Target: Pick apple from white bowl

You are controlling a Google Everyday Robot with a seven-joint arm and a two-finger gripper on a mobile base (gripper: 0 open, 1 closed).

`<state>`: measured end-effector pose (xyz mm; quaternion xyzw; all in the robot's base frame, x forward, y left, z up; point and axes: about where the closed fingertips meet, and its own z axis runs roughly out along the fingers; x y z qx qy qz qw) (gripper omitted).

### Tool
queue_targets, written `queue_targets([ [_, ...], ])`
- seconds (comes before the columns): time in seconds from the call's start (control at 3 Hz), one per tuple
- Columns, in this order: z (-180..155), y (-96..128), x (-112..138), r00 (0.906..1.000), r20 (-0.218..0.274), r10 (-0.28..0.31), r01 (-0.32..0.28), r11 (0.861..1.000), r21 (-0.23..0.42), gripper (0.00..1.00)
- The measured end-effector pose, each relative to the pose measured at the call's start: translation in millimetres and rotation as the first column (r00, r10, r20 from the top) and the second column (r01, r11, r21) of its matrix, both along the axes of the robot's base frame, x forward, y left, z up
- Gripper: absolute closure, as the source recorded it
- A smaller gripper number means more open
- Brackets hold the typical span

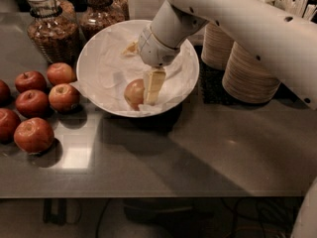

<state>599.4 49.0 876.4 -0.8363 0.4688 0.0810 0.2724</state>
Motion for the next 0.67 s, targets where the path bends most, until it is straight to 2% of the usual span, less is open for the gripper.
queue_targets([
  [0.67, 0.0, 0.0, 0.0, 1.0, 0.0, 0.0, 0.0, 1.0, 0.0, 0.69],
])
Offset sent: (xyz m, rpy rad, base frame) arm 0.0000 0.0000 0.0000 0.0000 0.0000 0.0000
